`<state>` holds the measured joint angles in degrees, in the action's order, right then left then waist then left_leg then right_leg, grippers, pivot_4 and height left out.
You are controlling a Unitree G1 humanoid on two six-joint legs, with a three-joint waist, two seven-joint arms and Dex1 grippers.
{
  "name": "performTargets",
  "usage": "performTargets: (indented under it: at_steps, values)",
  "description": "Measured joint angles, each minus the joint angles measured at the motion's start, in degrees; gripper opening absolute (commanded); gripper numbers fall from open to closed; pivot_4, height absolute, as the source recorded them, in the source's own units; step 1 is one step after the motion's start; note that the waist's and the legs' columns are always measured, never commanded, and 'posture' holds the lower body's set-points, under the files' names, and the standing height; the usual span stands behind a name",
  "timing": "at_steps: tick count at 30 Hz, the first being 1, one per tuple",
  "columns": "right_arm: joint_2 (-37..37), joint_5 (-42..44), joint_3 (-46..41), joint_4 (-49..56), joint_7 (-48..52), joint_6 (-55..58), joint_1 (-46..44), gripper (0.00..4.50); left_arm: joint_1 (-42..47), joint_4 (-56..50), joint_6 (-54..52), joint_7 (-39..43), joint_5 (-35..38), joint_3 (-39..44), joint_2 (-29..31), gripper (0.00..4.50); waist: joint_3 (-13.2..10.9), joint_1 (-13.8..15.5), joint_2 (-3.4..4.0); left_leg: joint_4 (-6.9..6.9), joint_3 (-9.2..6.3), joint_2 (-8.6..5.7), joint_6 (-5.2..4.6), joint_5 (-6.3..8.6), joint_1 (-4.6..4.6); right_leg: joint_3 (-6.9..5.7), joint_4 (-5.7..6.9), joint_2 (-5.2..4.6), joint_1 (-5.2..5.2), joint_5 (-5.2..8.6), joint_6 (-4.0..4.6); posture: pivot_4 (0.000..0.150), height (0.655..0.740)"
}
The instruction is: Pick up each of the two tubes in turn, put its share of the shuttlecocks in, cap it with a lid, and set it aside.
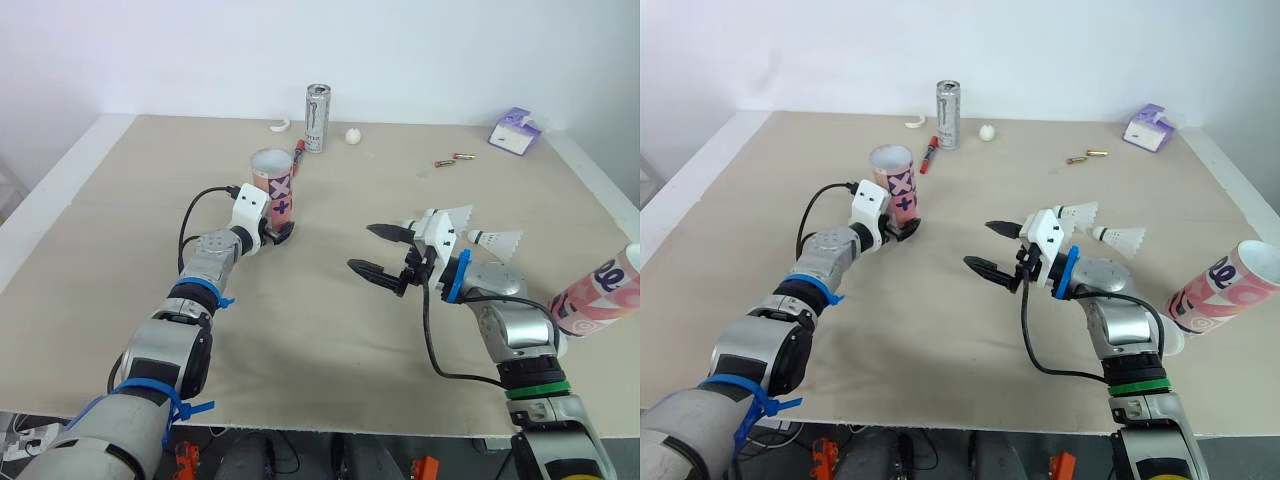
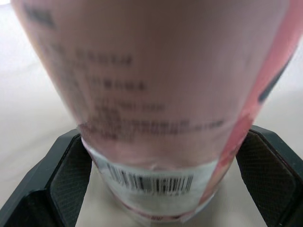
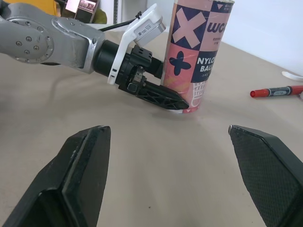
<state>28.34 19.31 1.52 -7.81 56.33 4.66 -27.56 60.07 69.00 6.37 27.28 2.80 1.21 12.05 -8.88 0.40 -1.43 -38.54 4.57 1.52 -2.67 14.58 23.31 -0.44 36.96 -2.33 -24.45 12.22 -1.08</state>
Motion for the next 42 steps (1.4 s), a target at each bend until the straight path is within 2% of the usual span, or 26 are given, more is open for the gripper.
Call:
performTargets:
  at_steps: [6,8,10,22,25,30,33,34,38,42]
  values:
    - [0.1,0.0,0.0,1.2,-0.3,0.3,0.9,4.31,1.0,2.4,0.5,-1.9,-0.1,1.7,-0.1,4.5,0.0,0.0,-0.01,0.0,0.0,0.0,0.0,0.0,0.0,0.0,0.0,0.0,-0.01,0.0,0.0,0.15,0.74]
    - [0.1,0.0,0.0,1.7,-0.3,0.4,1.2,4.5,1.0,2.5,1.0,-2.0,-0.1,1.8,-0.2,3.95,0.0,0.0,-0.01,0.0,0.0,0.0,0.01,0.0,0.0,-0.01,0.0,-0.01,-0.01,0.0,0.0,0.15,0.74]
    - [0.1,0.0,0.0,1.8,-0.4,0.5,1.3,4.5,1.0,2.6,1.4,-2.0,-0.1,2.0,-0.3,3.43,0.0,0.0,-0.01,0.0,0.0,0.0,0.01,0.0,0.01,0.0,0.0,-0.01,-0.01,0.0,0.0,0.15,0.74]
    - [0.6,0.2,-0.4,4.3,-2.8,3.0,2.8,4.5,0.8,2.8,4.0,-1.0,-1.1,1.5,-0.3,3.43,0.0,0.0,-0.02,0.0,0.0,0.0,0.02,0.0,0.01,0.0,0.01,0.0,-0.01,0.0,0.0,0.15,0.74]
    - [0.3,1.7,-2.8,8.2,-6.6,6.3,5.2,4.5,-0.9,0.3,6.4,2.7,-2.9,-0.5,1.1,3.43,0.0,0.0,-0.01,0.0,-0.01,0.0,0.09,0.02,0.01,-0.01,0.02,-0.01,-0.01,0.0,0.0,0.15,0.74]
    - [0.1,2.8,-4.7,15.8,-12.1,10.6,11.4,4.5,-6.1,-9.8,7.7,12.9,-4.3,-4.5,4.2,3.43,0.0,0.0,-0.01,0.0,0.02,0.01,0.25,0.05,0.02,0.03,0.02,-0.02,-0.04,0.0,0.01,0.15,0.74]
    - [0.1,2.8,-5.5,19.7,-15.9,13.2,14.7,4.5,-10.5,-20.9,5.8,22.7,-4.7,-9.1,6.9,3.43,0.0,0.0,-0.01,-0.01,0.04,0.01,0.24,0.05,0.02,0.06,0.02,-0.02,-0.04,0.0,0.01,0.15,0.74]
    - [0.1,2.9,-6.5,21.5,-17.1,14.0,16.4,4.5,-12.3,-28.0,3.3,28.6,-4.6,-11.9,8.9,3.43,0.0,0.0,-0.01,-0.01,0.04,0.02,0.24,0.05,0.03,0.07,0.02,-0.01,-0.05,0.01,0.01,0.15,0.74]
    - [0.1,4.1,-7.1,24.2,-17.6,14.5,17.9,4.5,-12.7,-38.0,-1.3,38.5,-5.0,-16.8,12.4,3.43,0.0,0.0,-0.01,-0.04,0.03,0.03,0.23,0.04,-0.02,0.09,0.03,0.05,-0.01,0.01,0.0,0.15,0.74]
    - [0.9,6.0,-7.4,25.7,-15.0,13.6,19.2,4.5,-11.9,-42.2,-4.8,45.3,-4.9,-20.0,13.6,3.43,0.0,0.0,-0.01,-0.08,-0.01,0.07,0.2,0.02,-0.01,0.08,0.04,0.13,0.0,0.05,-0.05,0.15,0.74]
